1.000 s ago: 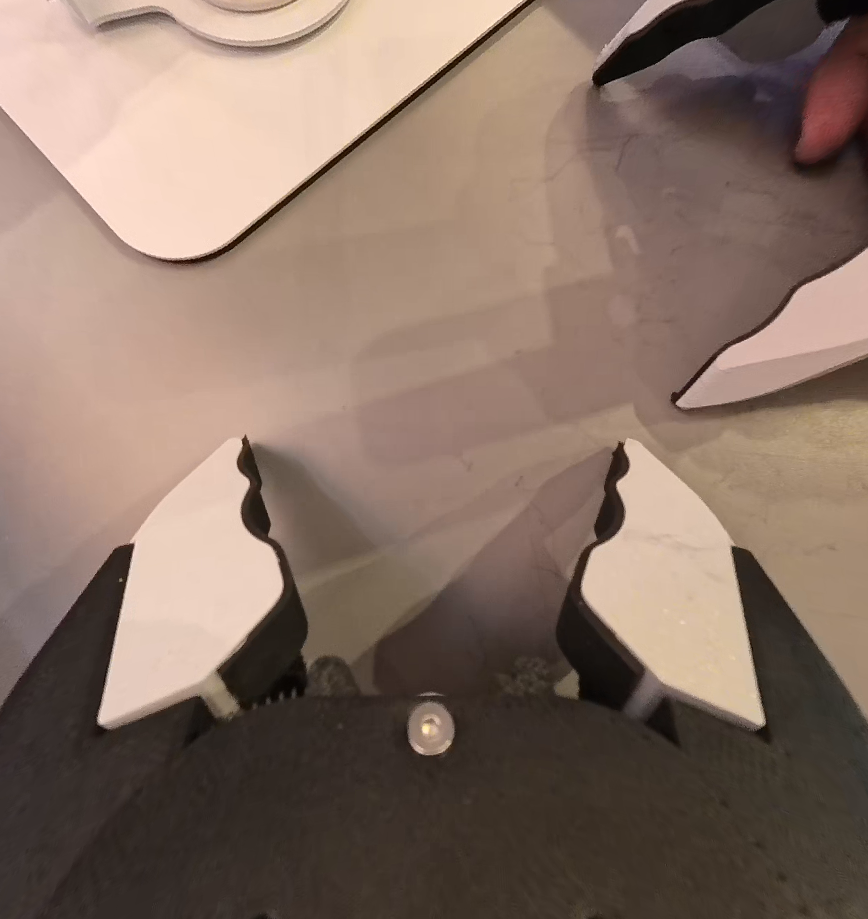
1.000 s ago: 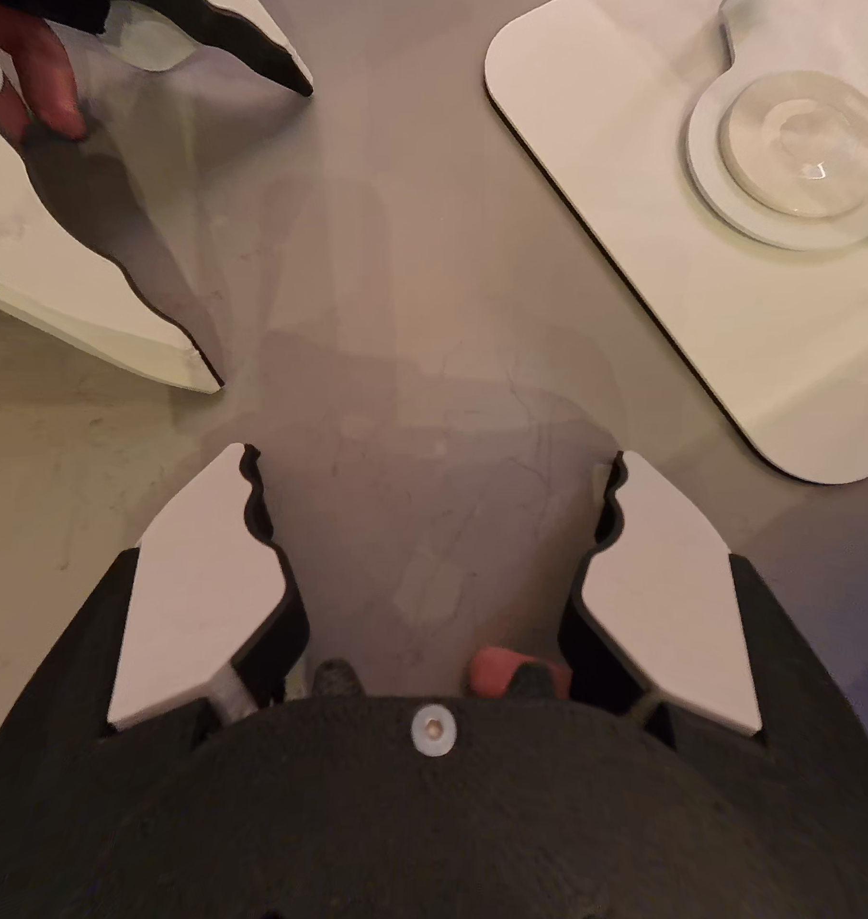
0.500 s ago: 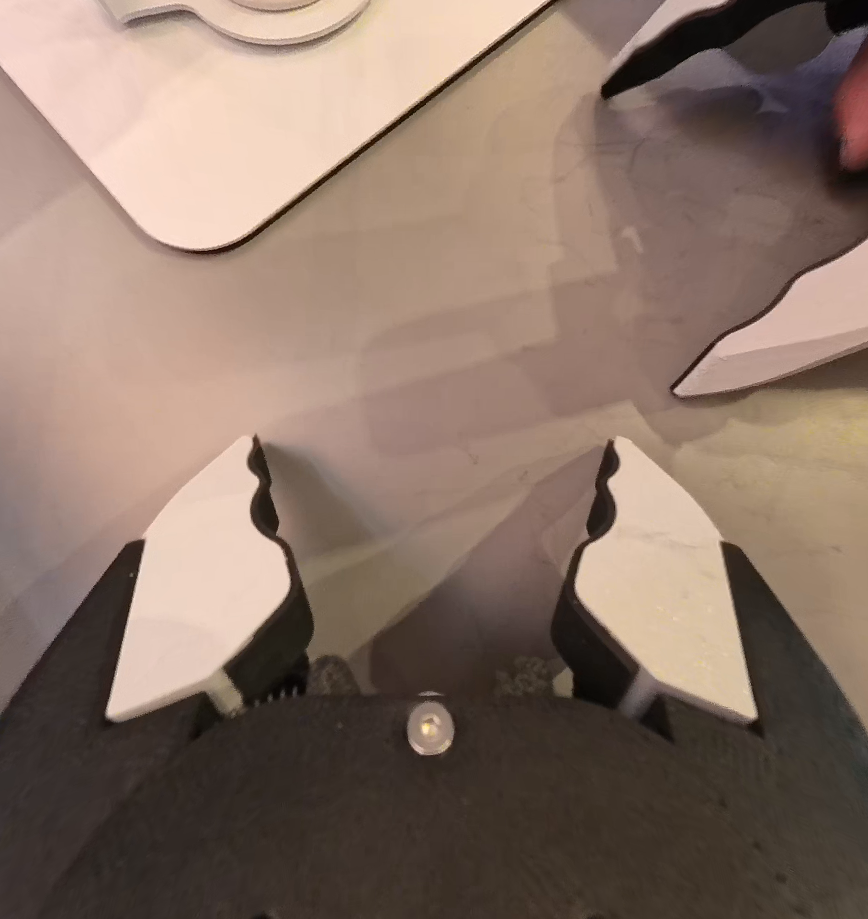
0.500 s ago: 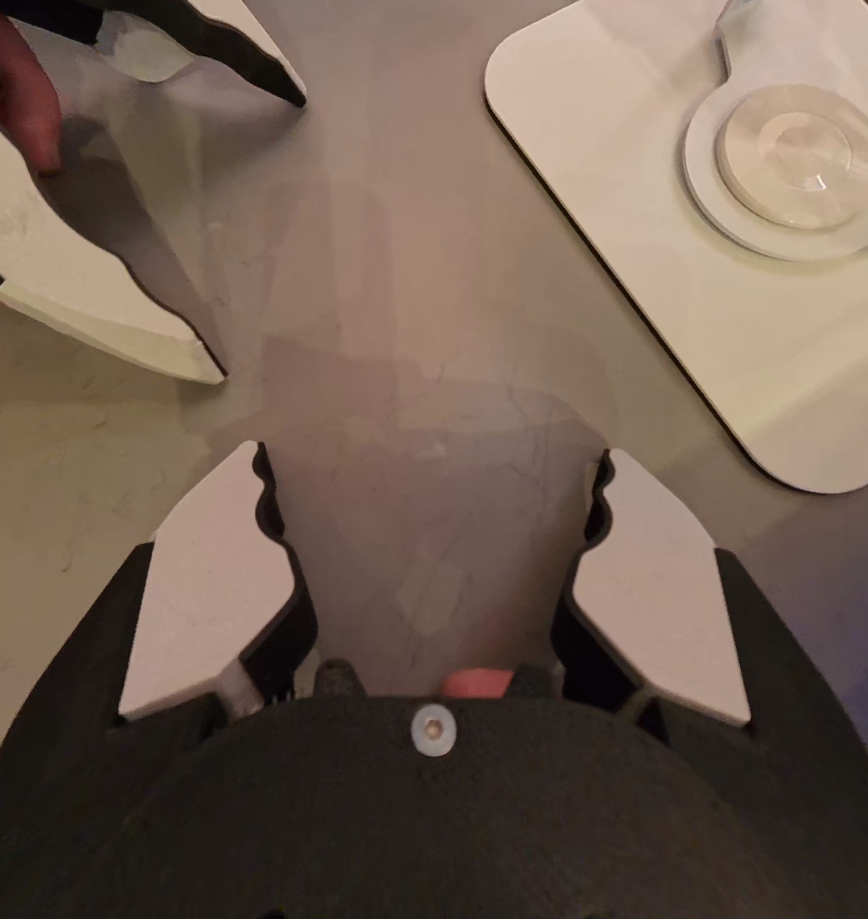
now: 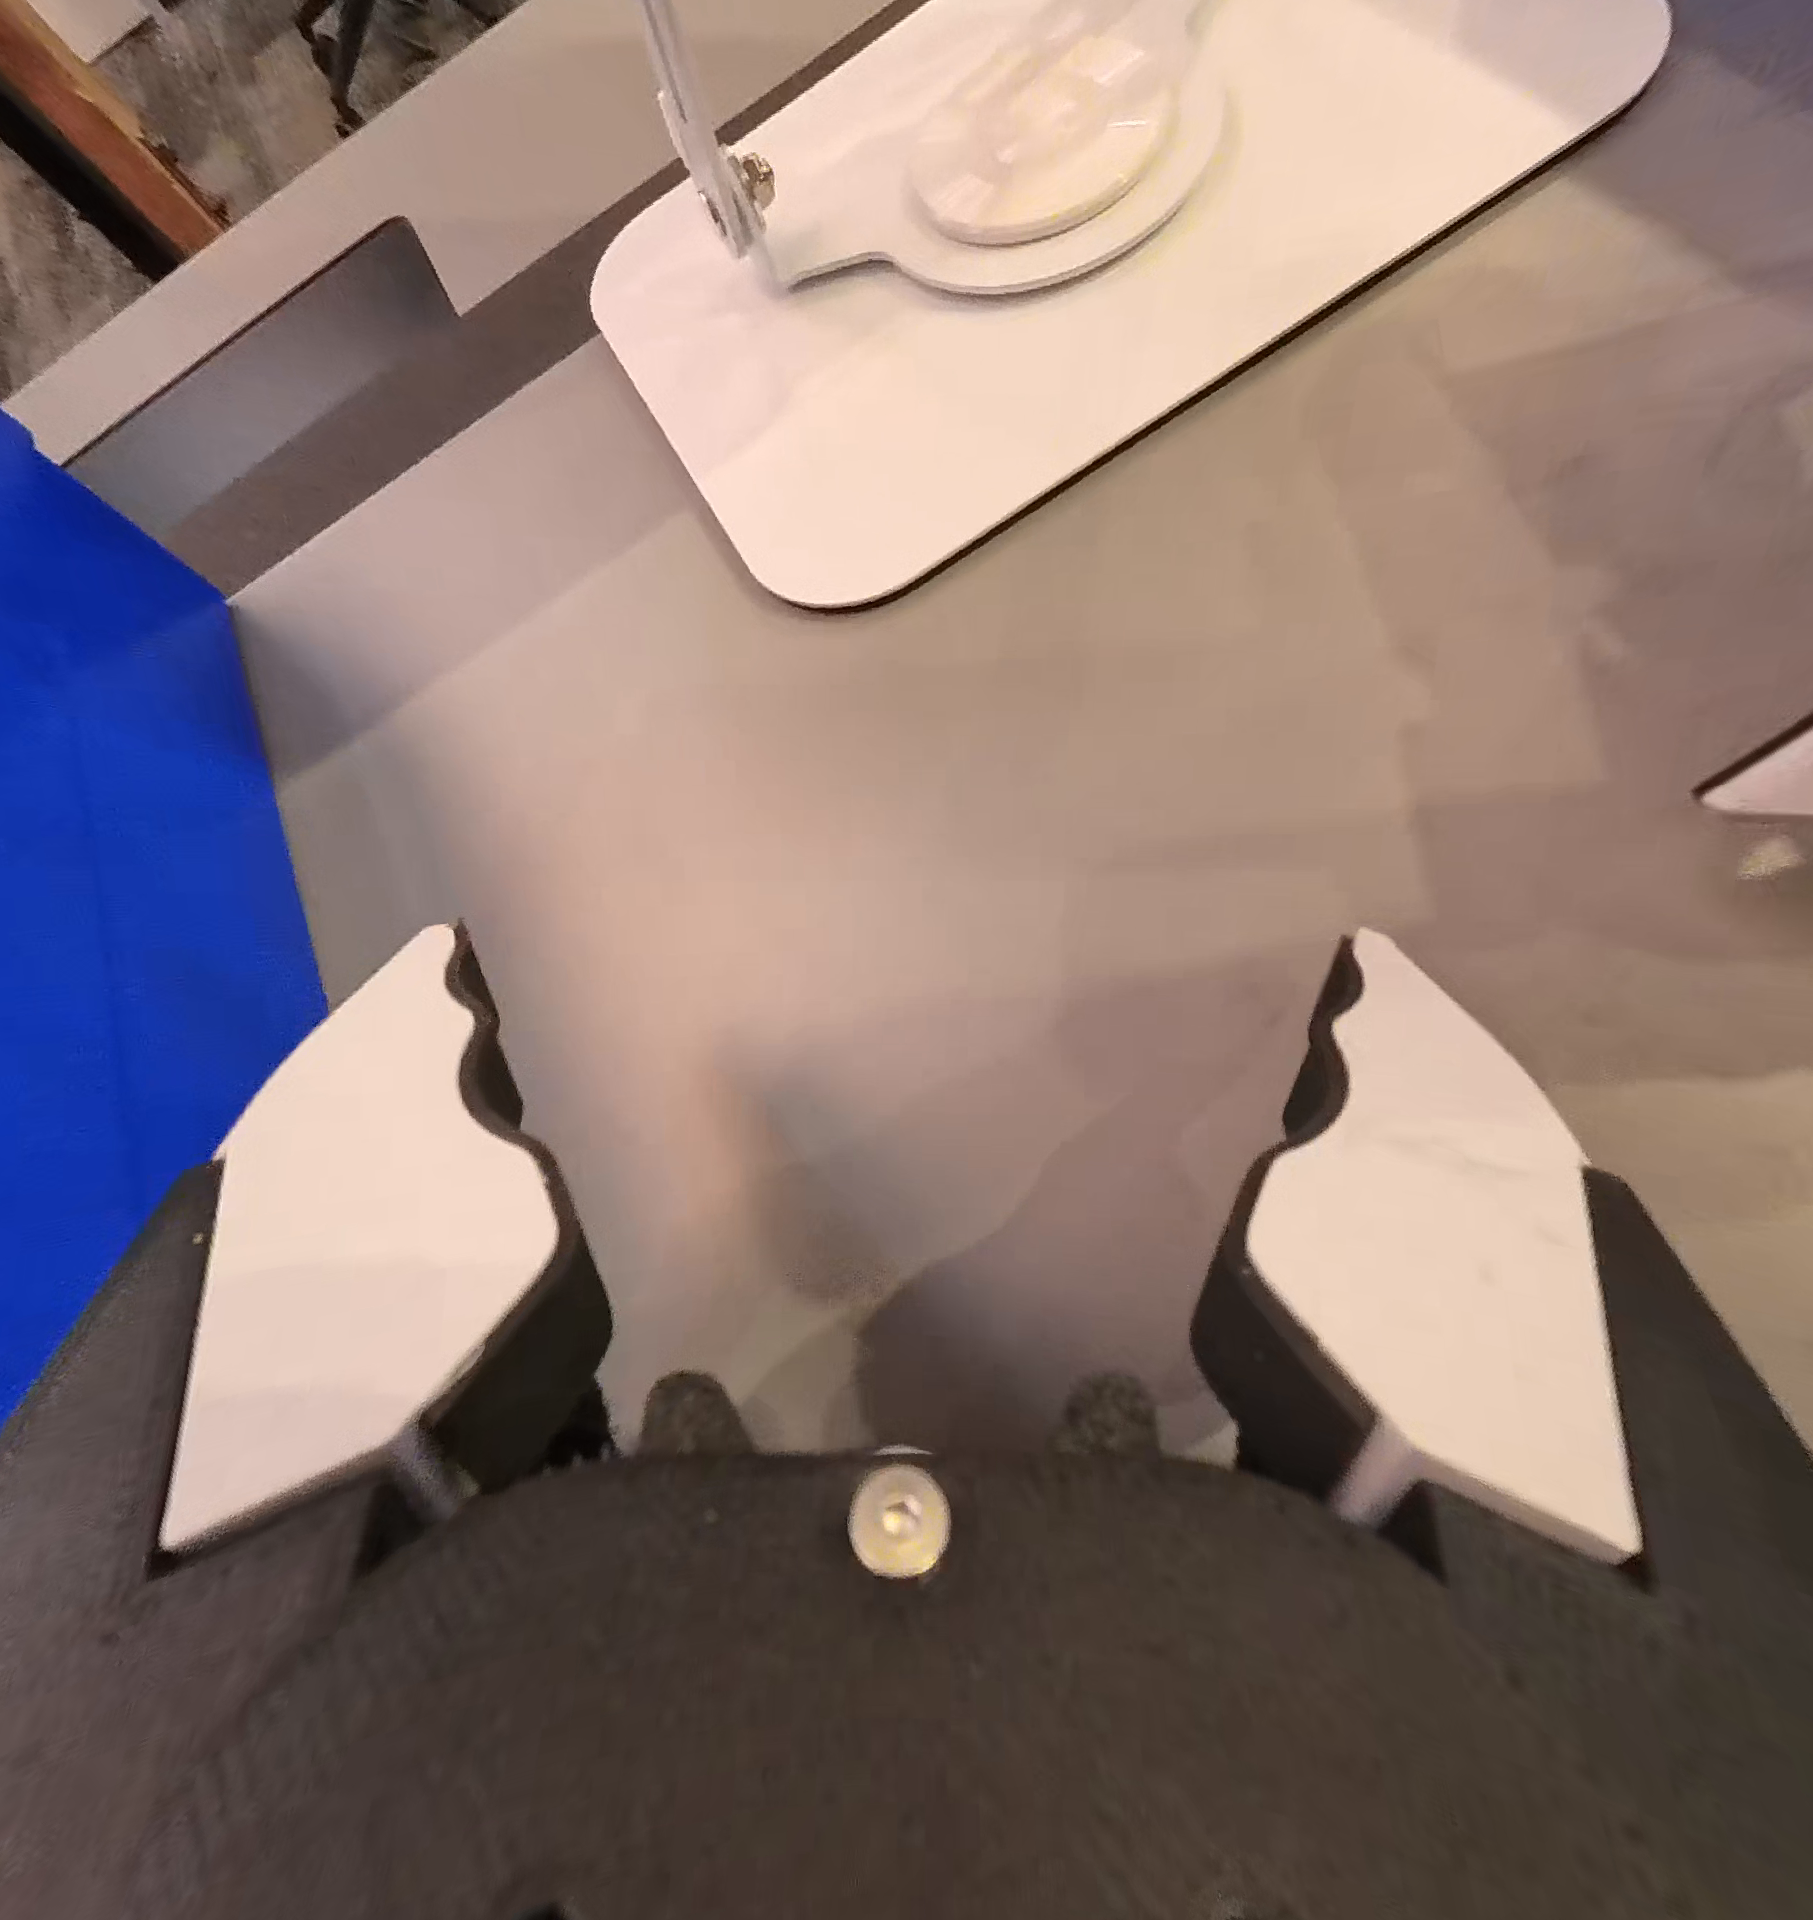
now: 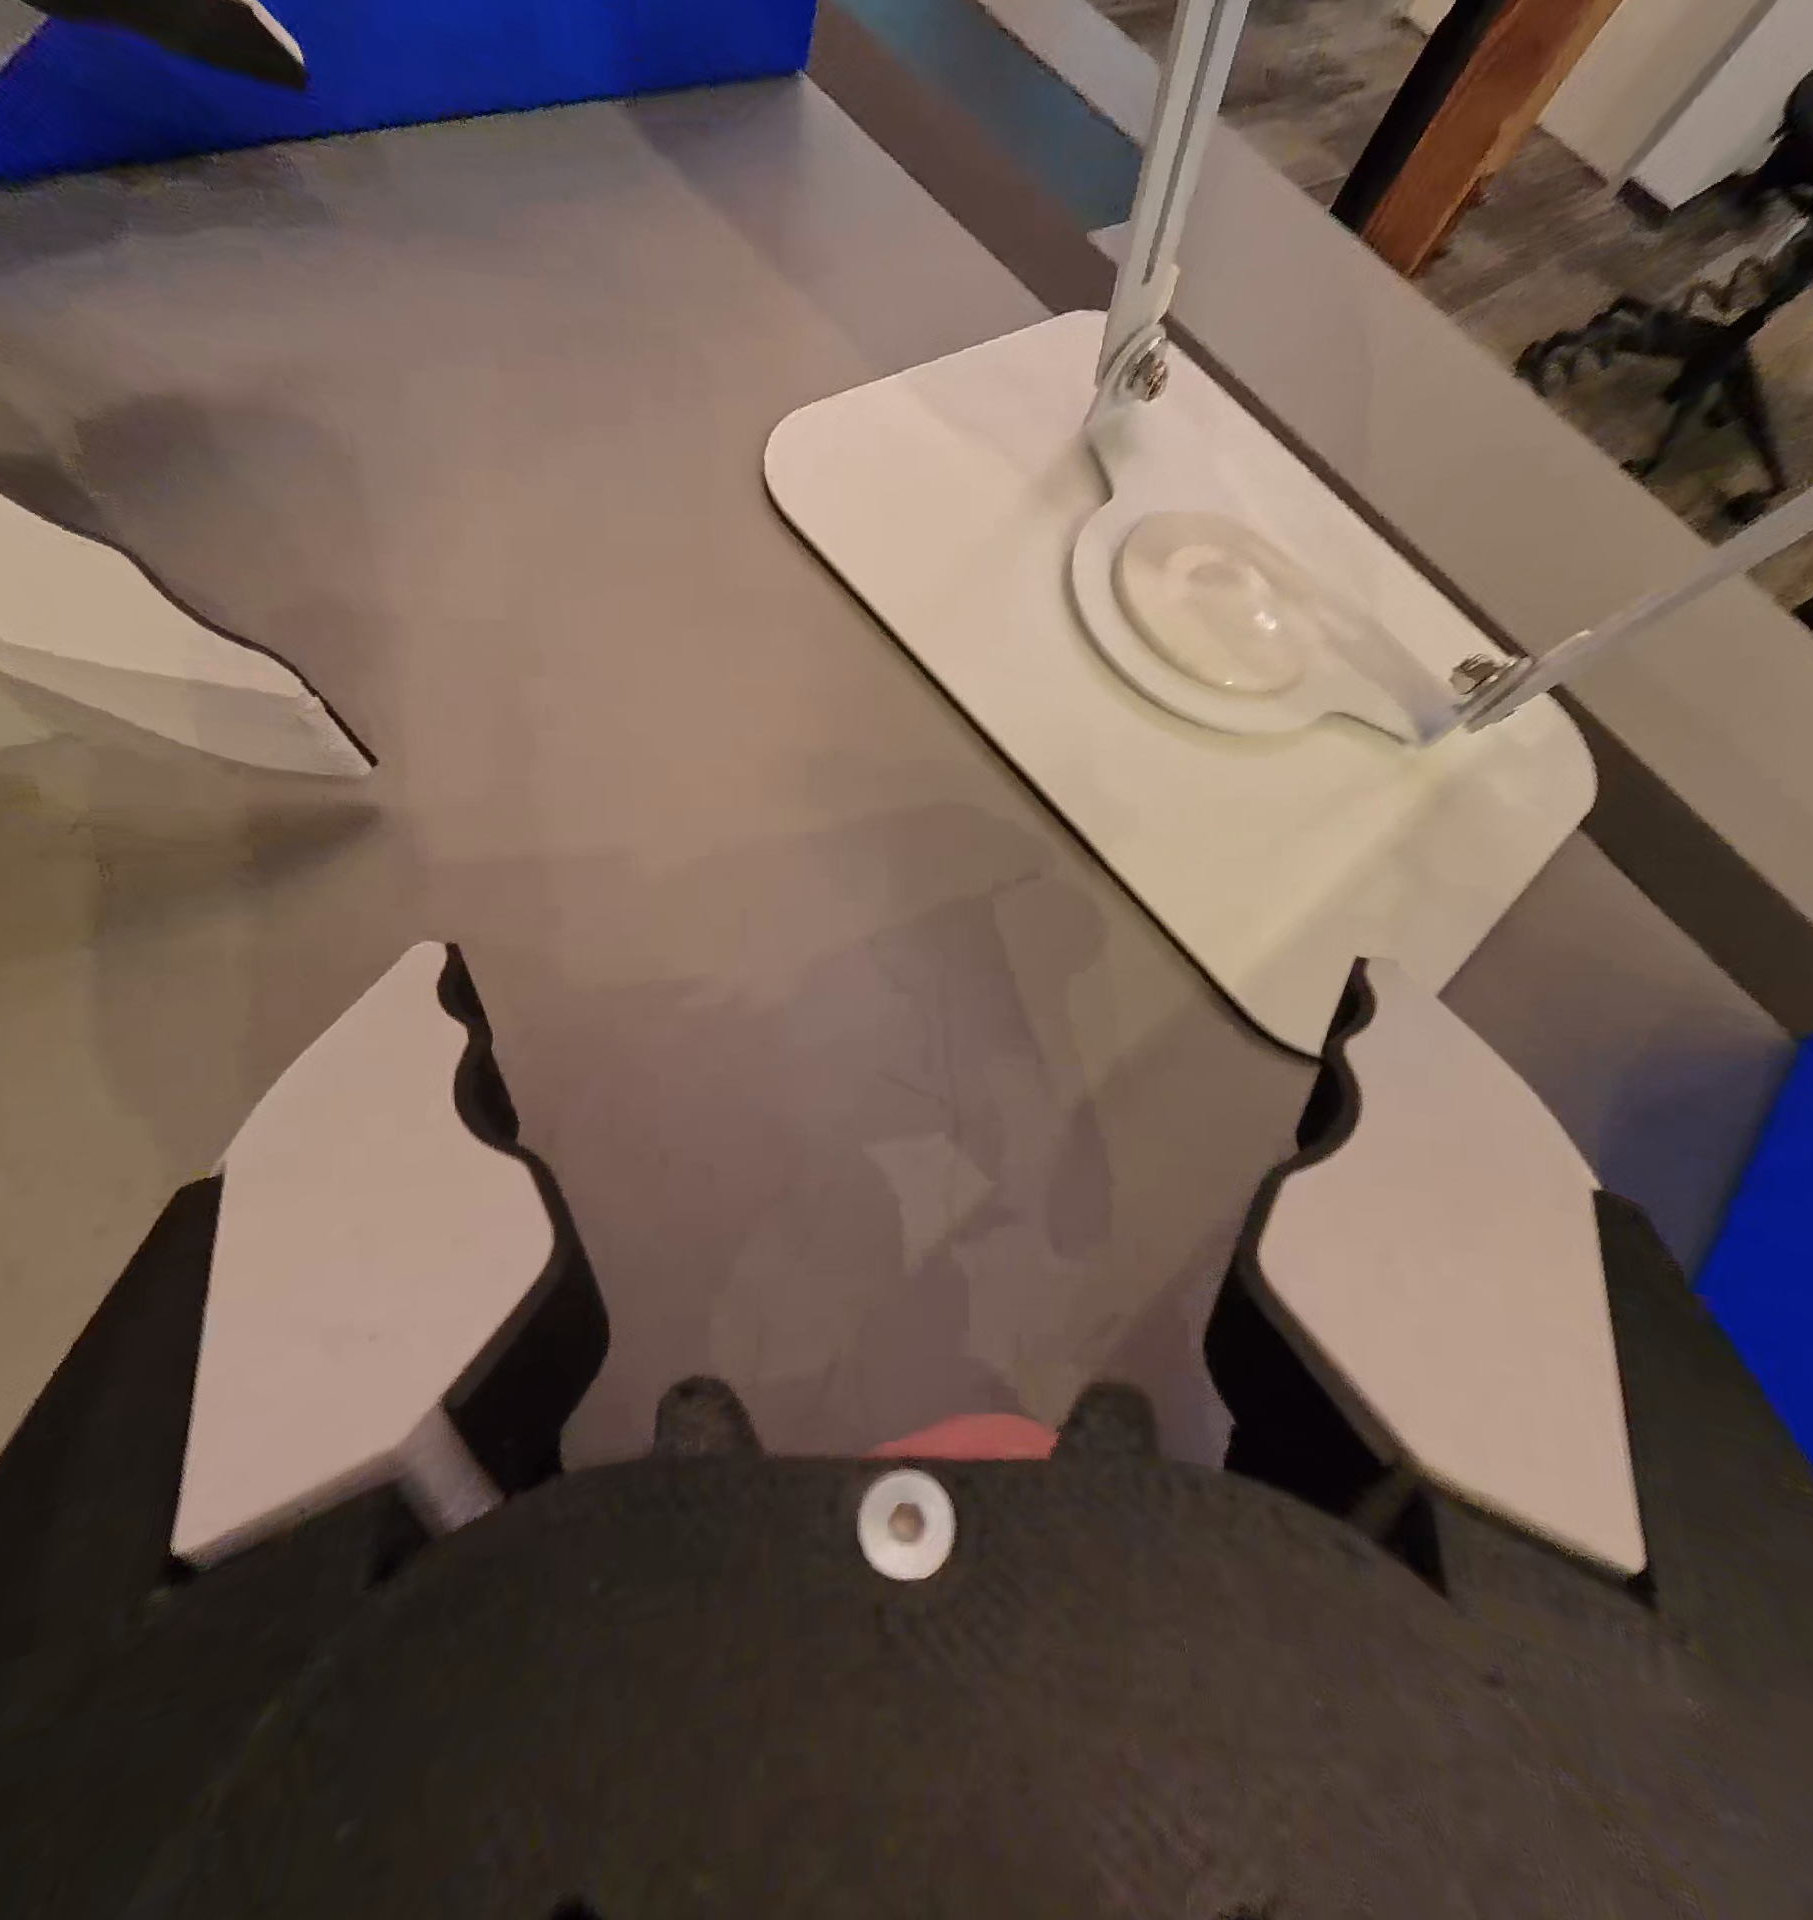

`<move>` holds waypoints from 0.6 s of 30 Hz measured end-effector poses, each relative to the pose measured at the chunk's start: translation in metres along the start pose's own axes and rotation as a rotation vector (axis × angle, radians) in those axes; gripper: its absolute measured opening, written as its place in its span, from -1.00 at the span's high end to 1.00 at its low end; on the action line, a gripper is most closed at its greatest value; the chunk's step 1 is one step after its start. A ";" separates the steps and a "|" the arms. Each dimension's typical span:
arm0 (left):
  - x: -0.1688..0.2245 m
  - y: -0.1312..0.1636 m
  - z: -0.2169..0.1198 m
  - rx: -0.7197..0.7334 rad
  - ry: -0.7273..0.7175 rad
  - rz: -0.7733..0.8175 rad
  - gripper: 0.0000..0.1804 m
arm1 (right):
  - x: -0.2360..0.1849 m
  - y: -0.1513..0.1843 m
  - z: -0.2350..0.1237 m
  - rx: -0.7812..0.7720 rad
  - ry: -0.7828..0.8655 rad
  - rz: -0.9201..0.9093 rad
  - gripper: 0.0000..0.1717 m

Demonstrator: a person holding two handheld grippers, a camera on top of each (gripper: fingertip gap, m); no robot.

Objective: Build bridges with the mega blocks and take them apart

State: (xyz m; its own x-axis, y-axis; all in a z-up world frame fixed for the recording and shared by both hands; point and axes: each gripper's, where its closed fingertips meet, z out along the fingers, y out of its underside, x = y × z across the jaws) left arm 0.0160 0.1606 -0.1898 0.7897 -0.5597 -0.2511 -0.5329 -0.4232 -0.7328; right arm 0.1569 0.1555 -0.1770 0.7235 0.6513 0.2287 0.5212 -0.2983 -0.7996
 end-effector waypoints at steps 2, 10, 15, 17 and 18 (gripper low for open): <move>0.000 0.001 0.001 -0.009 -0.004 0.008 -0.58 | 0.002 -0.004 -0.002 0.029 0.029 -0.023 -0.72; -0.002 -0.005 -0.002 0.026 -0.017 0.017 -0.49 | -0.001 -0.016 -0.009 0.112 0.007 -0.020 -0.54; -0.005 -0.012 -0.006 0.069 -0.030 0.027 -0.38 | -0.005 -0.020 -0.015 0.145 -0.011 -0.041 -0.25; -0.007 -0.016 -0.009 0.097 -0.034 0.018 -0.35 | -0.004 -0.022 -0.017 0.161 -0.003 -0.036 -0.22; -0.008 -0.018 -0.010 0.106 -0.034 0.010 -0.33 | -0.002 -0.023 -0.018 0.168 0.009 -0.037 -0.20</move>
State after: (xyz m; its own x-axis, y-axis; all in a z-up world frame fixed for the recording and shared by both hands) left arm 0.0164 0.1653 -0.1687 0.7950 -0.5388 -0.2787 -0.5073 -0.3387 -0.7924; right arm 0.1515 0.1484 -0.1496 0.7096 0.6532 0.2642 0.4652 -0.1527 -0.8719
